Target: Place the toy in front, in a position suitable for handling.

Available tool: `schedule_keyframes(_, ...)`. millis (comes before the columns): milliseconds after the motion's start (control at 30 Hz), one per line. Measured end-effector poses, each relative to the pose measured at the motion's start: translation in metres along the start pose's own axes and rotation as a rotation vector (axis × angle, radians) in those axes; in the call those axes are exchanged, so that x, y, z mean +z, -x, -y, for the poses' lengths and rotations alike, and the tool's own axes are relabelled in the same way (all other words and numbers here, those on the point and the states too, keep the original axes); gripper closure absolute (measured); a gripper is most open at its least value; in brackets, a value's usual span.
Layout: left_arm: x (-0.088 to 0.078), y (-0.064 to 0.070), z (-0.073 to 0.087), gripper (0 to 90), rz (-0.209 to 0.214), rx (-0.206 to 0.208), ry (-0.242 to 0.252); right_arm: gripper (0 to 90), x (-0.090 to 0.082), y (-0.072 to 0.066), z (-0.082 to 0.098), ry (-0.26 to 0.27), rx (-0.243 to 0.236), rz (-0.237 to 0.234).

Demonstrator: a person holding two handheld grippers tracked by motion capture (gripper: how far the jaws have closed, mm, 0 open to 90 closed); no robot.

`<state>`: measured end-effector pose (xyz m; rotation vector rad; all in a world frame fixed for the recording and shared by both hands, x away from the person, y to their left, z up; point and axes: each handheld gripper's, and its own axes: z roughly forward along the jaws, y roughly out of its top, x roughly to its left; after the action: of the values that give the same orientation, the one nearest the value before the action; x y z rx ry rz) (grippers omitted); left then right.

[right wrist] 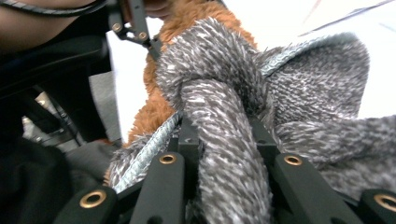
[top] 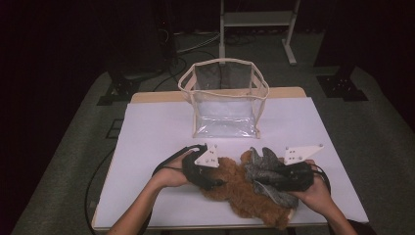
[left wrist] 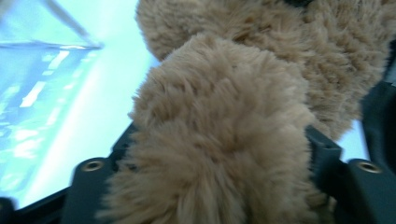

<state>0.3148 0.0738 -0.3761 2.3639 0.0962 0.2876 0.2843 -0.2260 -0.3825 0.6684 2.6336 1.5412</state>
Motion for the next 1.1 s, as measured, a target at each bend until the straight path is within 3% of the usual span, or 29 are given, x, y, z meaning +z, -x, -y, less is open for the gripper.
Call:
schedule_keyframes(167,-0.006,-0.006,0.003,38.1,-0.104,-0.007,-0.009,71.8,0.008,0.018,-0.02,-0.029,-0.006,0.035)
schedule_keyframes(333,-0.023,-0.016,0.015,39.3,-0.233,-0.059,-0.011,71.7,0.025,0.038,-0.048,-0.059,-0.015,0.04)
schedule_keyframes(400,-0.03,-0.018,0.023,38.5,-0.251,-0.09,-0.014,71.5,0.032,0.043,-0.057,-0.059,-0.019,0.029)
schedule_keyframes(533,-0.042,-0.007,0.037,36.4,-0.22,-0.125,0.013,71.3,0.046,0.044,-0.062,-0.071,-0.011,-0.012)
schedule_keyframes(633,-0.051,0.005,0.042,33.6,-0.186,-0.122,0.03,71.9,0.05,0.039,-0.058,-0.083,-0.012,-0.053)
schedule_keyframes(767,-0.068,0.008,0.041,24.1,-0.131,-0.111,0.081,73.2,0.048,0.021,-0.045,-0.095,-0.047,-0.084)
schedule_keyframes(833,-0.072,0.004,0.038,17.6,-0.114,-0.129,0.114,73.6,0.045,0.01,-0.036,-0.087,-0.059,-0.095)
schedule_keyframes(900,-0.069,0.0,0.035,12.5,-0.085,-0.137,0.104,73.7,0.043,0.003,-0.03,-0.079,-0.07,-0.109)
schedule_keyframes(967,-0.061,-0.001,0.034,14.1,-0.059,-0.127,0.071,73.7,0.04,-0.005,-0.027,-0.071,-0.082,-0.108)
schedule_keyframes(1000,-0.056,-0.001,0.035,17.1,-0.023,-0.118,0.055,73.5,0.038,-0.006,-0.027,-0.07,-0.083,-0.105)
schedule_keyframes(1033,-0.05,0.003,0.036,22.5,-0.022,-0.096,0.044,73.4,0.036,-0.007,-0.027,-0.068,-0.089,-0.099)
schedule_keyframes(1100,-0.046,0.006,0.039,23.0,-0.03,-0.075,-0.001,73.4,0.027,-0.006,-0.032,-0.05,-0.088,-0.087)
